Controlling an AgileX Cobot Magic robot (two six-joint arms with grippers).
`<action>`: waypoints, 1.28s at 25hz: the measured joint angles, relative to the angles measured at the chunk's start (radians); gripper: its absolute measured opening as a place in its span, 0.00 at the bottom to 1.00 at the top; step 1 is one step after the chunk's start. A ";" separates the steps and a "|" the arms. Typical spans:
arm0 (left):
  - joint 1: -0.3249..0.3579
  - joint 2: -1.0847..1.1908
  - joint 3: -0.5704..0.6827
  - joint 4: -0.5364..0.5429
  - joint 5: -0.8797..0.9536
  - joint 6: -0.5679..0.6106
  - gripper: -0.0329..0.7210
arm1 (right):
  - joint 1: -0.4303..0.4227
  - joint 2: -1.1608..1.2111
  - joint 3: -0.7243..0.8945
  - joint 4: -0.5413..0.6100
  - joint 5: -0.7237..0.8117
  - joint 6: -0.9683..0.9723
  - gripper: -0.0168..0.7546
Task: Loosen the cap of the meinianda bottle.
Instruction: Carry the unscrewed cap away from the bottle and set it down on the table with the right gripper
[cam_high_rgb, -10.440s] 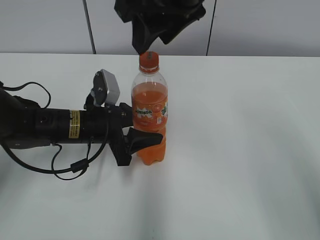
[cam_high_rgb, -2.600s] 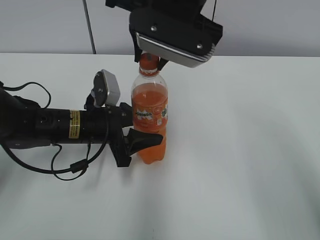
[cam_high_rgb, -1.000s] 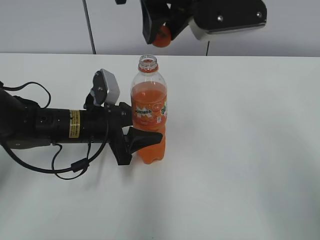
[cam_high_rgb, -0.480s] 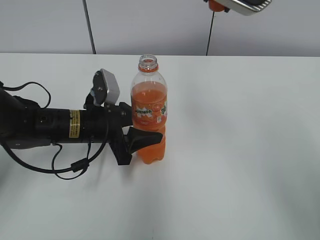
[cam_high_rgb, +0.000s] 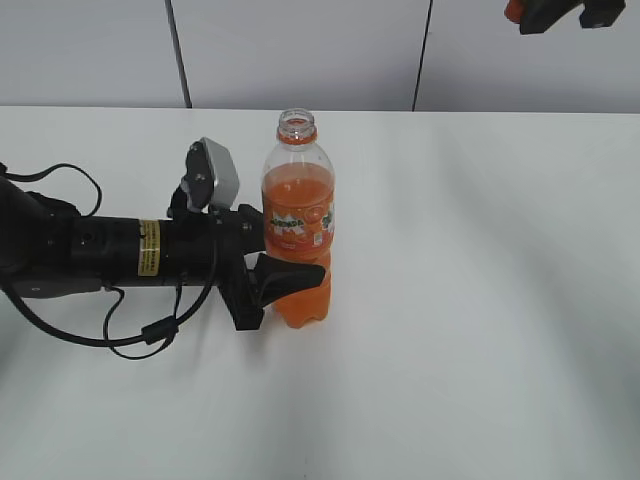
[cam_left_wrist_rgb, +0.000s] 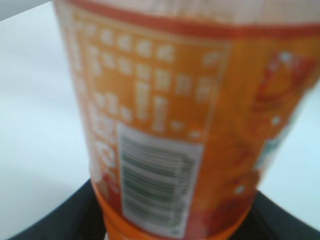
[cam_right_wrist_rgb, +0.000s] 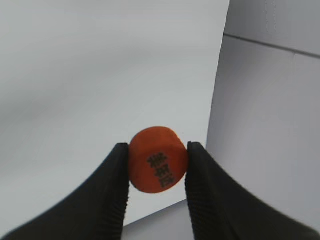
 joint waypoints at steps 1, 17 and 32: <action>0.000 0.000 0.000 0.000 0.000 -0.001 0.57 | -0.009 0.005 0.000 0.000 0.000 0.063 0.36; 0.000 0.000 0.000 0.000 0.001 -0.001 0.57 | -0.091 0.080 0.000 0.025 0.002 1.188 0.36; 0.000 0.000 0.000 -0.001 0.002 -0.001 0.57 | -0.369 0.080 0.058 0.312 0.000 1.298 0.36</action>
